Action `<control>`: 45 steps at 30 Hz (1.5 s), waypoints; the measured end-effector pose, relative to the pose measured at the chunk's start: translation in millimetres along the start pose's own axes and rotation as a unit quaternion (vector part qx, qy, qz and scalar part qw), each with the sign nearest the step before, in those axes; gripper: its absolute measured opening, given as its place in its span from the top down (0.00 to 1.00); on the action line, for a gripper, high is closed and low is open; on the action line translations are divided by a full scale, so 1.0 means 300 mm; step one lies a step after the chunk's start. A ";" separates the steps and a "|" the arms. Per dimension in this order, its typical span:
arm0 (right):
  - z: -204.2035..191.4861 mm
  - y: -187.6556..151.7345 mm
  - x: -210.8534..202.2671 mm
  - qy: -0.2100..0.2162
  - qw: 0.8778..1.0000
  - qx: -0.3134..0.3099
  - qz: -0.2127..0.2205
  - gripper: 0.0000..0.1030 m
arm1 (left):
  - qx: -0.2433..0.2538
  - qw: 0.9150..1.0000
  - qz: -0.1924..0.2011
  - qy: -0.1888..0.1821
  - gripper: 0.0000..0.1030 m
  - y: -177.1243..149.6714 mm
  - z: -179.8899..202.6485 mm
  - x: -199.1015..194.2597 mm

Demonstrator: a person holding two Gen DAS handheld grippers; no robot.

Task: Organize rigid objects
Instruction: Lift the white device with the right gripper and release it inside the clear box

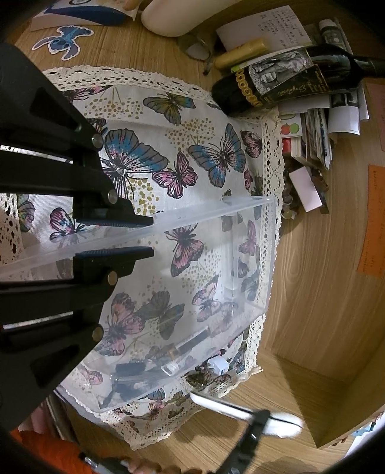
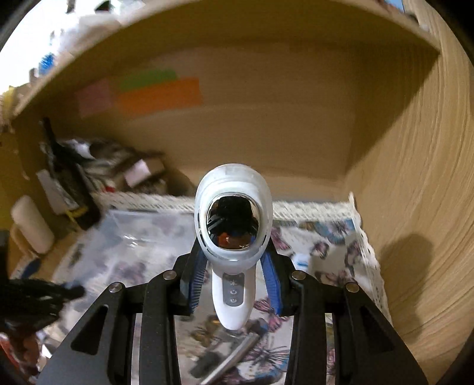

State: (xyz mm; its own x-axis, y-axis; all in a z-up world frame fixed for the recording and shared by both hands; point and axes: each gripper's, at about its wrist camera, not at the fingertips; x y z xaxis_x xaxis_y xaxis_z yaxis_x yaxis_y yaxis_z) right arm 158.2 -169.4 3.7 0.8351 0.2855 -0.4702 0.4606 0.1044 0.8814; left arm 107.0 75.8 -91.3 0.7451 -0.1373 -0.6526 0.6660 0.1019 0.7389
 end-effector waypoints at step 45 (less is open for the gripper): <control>-0.322 -0.193 0.274 0.117 0.976 -0.082 -0.162 0.64 | 0.012 1.000 0.005 0.006 0.87 -0.005 0.006 0.004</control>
State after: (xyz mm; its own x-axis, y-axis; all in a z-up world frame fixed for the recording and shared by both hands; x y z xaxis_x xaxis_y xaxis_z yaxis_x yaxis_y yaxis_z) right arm 171.1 -59.9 -81.7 0.5529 0.4208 -0.7192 0.6187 0.3708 0.6926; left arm 106.9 73.7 -92.9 0.7525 -0.1242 -0.6467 0.6572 0.0786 0.7496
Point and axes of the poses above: each gripper's, at about its wrist camera, not at the fingertips, and x roughly the way its jaws point, z to its right, y to its top, and after that the axes turned 9 degrees about z, right-handed
